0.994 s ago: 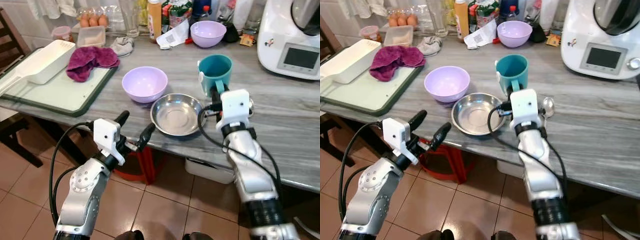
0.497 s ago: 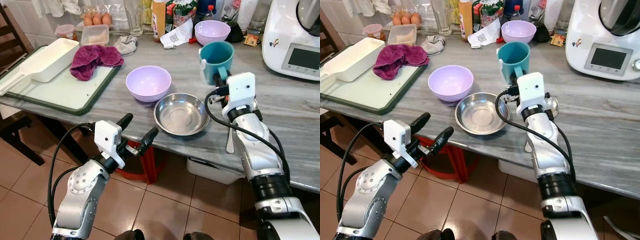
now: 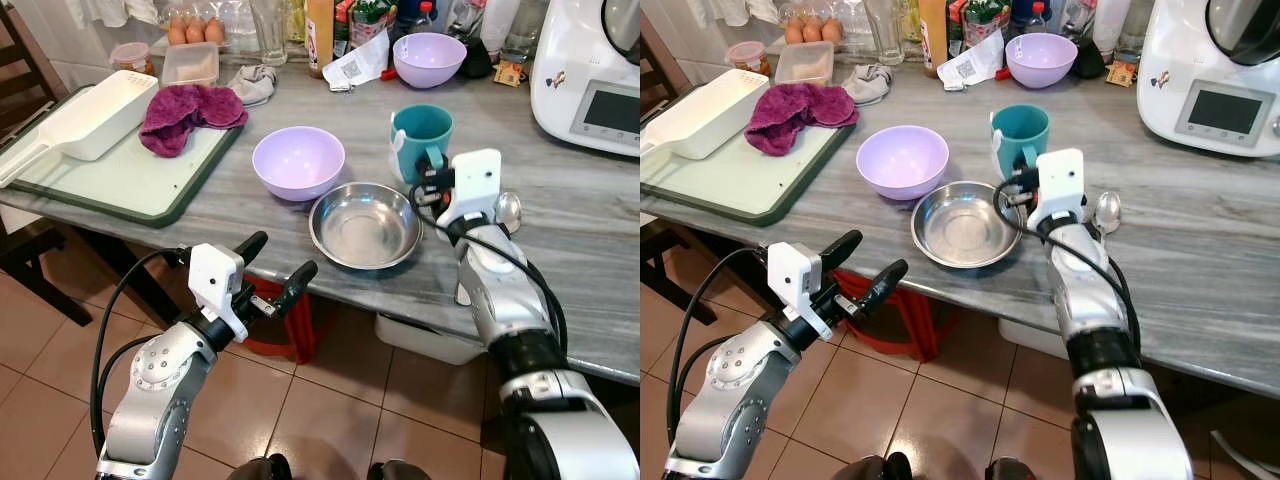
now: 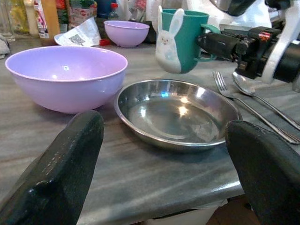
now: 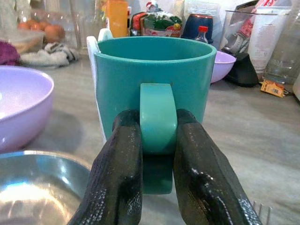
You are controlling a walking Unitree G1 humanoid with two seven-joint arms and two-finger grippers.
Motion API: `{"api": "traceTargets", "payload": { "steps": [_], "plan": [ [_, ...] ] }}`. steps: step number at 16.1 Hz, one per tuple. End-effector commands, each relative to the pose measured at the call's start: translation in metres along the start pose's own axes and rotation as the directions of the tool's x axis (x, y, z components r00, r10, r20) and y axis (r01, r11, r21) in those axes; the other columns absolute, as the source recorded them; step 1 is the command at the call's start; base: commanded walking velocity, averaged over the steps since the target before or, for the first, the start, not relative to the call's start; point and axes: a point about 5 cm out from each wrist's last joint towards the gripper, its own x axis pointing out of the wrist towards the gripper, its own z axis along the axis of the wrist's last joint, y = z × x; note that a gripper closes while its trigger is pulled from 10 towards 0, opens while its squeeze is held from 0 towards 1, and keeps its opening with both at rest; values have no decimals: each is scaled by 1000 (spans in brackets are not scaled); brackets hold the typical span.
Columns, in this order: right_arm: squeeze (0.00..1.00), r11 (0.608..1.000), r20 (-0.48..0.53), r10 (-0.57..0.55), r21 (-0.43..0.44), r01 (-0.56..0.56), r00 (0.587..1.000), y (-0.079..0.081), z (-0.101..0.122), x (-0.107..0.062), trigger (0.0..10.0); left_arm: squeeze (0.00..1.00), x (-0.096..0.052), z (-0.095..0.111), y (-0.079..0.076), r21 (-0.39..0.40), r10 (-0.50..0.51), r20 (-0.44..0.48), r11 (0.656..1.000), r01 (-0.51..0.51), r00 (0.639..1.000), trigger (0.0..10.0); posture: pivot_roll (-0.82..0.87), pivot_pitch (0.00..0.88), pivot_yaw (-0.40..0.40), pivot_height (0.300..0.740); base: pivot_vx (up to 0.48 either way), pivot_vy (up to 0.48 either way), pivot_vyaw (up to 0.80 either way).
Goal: Setting the table
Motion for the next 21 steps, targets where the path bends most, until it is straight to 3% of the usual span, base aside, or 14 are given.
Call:
{"api": "traceTargets", "payload": {
  "steps": [1, 6, 10, 14, 15, 16, 21],
  "plan": [
    [0, 1000, 18, 6, 22, -7, 1000, 0, 4, 5, 10000, 0, -2, 3, -2, 9, -16, 0, 1000, 16, 1000, 10000, -67, 201, 63, 740, 0, 0, 0],
    [0, 997, -28, -6, 75, 8, 1000, -3, -7, 7, 10000, 0, -5, 3, -6, -16, -66, -4, 998, 66, 998, 10000, -54, 206, 67, 740, 0, 0, 0],
    [0, 997, -39, -14, 72, 16, 999, -6, -12, 6, 10000, 0, -4, -1, -13, -33, -122, -26, 992, 121, 992, 10000, -59, 205, 71, 740, 0, 0, 0],
    [0, 999, -49, 3, 46, 0, 999, -7, -17, 4, 10000, 0, -7, -3, -9, -23, -107, -39, 994, 106, 993, 10000, -58, 206, 74, 740, 0, 0, 0],
    [765, 999, -49, 5, 50, -3, 999, -7, -17, 4, 10000, 0, -8, -4, -7, -22, -99, -44, 995, 98, 994, 10000, -54, 208, 74, 740, 0, 0, 0],
    [1000, 999, -49, 5, 52, -2, 999, -7, -17, 4, 10000, 0, -9, -5, -7, -22, -97, -46, 995, 96, 994, 10000, -54, 208, 74, 740, 0, 0, 0],
    [1000, 999, -25, 6, 41, -5, 1000, -6, -14, 6, 10000, 0, -11, -10, -9, -23, -99, -60, 995, 98, 993, 10000, -54, 208, 74, 740, 0, 0, 0]
  ]
}}
